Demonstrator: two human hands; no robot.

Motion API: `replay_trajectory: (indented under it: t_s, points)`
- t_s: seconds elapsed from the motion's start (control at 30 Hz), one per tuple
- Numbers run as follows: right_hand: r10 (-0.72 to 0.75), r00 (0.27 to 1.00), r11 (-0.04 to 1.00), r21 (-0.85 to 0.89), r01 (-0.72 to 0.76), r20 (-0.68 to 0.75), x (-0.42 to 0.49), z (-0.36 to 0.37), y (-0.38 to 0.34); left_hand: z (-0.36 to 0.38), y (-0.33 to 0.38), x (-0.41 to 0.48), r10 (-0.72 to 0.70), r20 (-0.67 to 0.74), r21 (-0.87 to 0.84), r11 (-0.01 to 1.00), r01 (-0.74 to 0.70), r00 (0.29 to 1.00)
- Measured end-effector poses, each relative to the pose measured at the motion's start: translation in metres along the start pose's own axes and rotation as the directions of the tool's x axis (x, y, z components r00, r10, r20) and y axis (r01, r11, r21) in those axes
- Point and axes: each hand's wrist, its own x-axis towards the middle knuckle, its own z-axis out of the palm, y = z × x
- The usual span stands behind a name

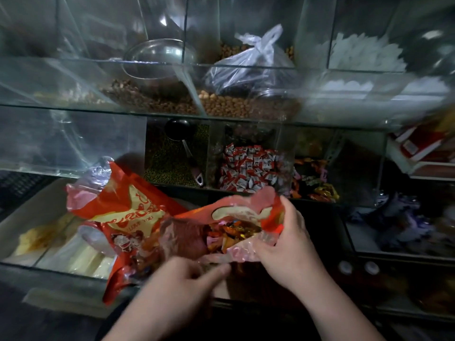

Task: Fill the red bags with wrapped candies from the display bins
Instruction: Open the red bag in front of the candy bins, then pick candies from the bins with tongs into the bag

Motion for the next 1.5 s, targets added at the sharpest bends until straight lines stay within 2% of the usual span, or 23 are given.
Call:
replay_trajectory:
  t_s: [0.03,0.1,0.13,0.17,0.2,0.27,0.3,0.37,0.47,0.53,0.57,0.63,0.7,0.77,0.8,0.87,0.9,0.93,1.0,1.07,1.3,1.4,1.5]
  points:
    - [0.008,1.000,0.997,-0.082,-0.007,0.015,0.000,-0.003,0.000,-0.012,-0.004,-0.001,0.062,-0.209,0.055,0.997,-0.052,0.976]
    - [0.027,1.000,0.959,-0.282,-0.021,0.016,-0.002,-0.010,-0.002,-0.034,-0.014,0.002,0.232,-0.613,0.124,0.972,-0.198,0.755]
    - [0.029,1.000,0.927,-0.374,-0.023,0.009,-0.003,-0.013,-0.003,-0.043,-0.018,0.007,0.301,-0.659,0.213,0.954,-0.213,0.690]
    - [0.030,0.999,0.905,-0.425,-0.022,0.011,-0.004,-0.016,-0.004,-0.047,-0.018,0.014,0.327,-0.599,0.287,0.940,-0.184,0.731]
    - [0.031,0.999,0.900,-0.435,-0.019,0.020,-0.005,-0.017,-0.005,-0.048,-0.017,0.023,0.307,-0.484,0.294,0.939,-0.178,0.819]
    - [0.027,0.998,0.965,-0.261,-0.013,0.049,-0.003,-0.015,-0.009,-0.037,-0.011,0.036,0.272,-0.283,0.250,0.947,-0.203,0.920]
    - [0.008,0.998,0.994,-0.108,-0.001,0.066,-0.003,-0.013,-0.009,-0.030,-0.006,0.041,0.285,-0.286,0.219,0.949,-0.227,0.915]
    - [-0.094,0.995,0.989,0.114,0.090,0.034,-0.003,-0.014,-0.013,-0.016,-0.003,0.044,0.242,-0.423,0.034,0.967,-0.252,0.873]
    - [-0.264,0.958,0.933,0.224,0.283,-0.113,-0.002,-0.031,-0.014,0.003,-0.004,0.033,0.056,-0.606,-0.334,0.887,-0.318,0.793]
    - [-0.299,0.951,0.949,0.083,0.305,-0.072,0.000,-0.048,-0.016,0.017,-0.007,0.025,0.037,-0.582,-0.410,0.849,-0.332,0.813]
    - [-0.260,0.965,0.960,-0.099,0.260,0.014,0.000,-0.055,-0.017,0.024,-0.009,0.022,0.051,-0.528,-0.436,0.840,-0.323,0.847]
    - [-0.033,0.991,0.884,-0.458,0.091,0.132,-0.002,-0.061,-0.023,0.033,-0.010,0.021,0.076,-0.429,-0.453,0.844,-0.287,0.900]
    - [0.041,0.996,0.795,-0.606,0.015,0.078,-0.011,-0.061,-0.030,0.037,-0.010,0.023,0.105,-0.416,-0.420,0.859,-0.293,0.903]
    - [-0.134,0.988,0.725,-0.687,0.049,-0.071,-0.019,-0.058,-0.042,0.035,-0.007,0.028,0.119,-0.398,-0.424,0.855,-0.298,0.909]
    - [-0.281,0.949,0.696,-0.711,0.097,-0.146,-0.020,-0.055,-0.049,0.034,-0.005,0.031,0.107,-0.370,-0.449,0.849,-0.279,0.923]
    - [-0.553,0.798,0.686,-0.674,0.274,-0.238,-0.011,-0.040,-0.070,0.031,0.000,0.040,0.045,-0.306,-0.557,0.802,-0.217,0.951]
    - [-0.595,0.774,0.717,-0.579,0.389,-0.217,0.000,-0.029,-0.083,0.031,0.001,0.045,-0.013,-0.261,-0.658,0.734,-0.168,0.965]
    - [-0.587,0.796,0.760,-0.440,0.478,-0.150,0.015,-0.016,-0.095,0.031,0.002,0.051,-0.068,-0.192,-0.763,0.637,-0.106,0.979]
    - [-0.490,0.870,0.836,-0.258,0.485,0.048,0.051,0.011,-0.115,0.032,0.001,0.060,-0.145,-0.083,-0.876,0.483,-0.002,0.986]
    - [-0.422,0.883,0.834,-0.295,0.467,0.205,0.083,0.038,-0.130,0.032,-0.003,0.064,-0.172,-0.045,-0.889,0.457,0.039,0.984]
    - [-0.116,0.933,0.694,-0.644,0.322,0.341,0.149,0.111,-0.140,0.031,-0.015,0.060,-0.150,-0.054,-0.834,0.551,0.038,0.987]
    - [0.019,0.948,0.649,-0.726,0.229,0.316,0.162,0.128,-0.140,0.029,-0.020,0.057,-0.112,-0.071,-0.785,0.619,0.014,0.991]
    - [-0.041,0.971,0.678,-0.707,0.201,0.237,0.164,0.128,-0.134,0.028,-0.025,0.058,-0.115,-0.100,-0.752,0.659,0.000,0.988]
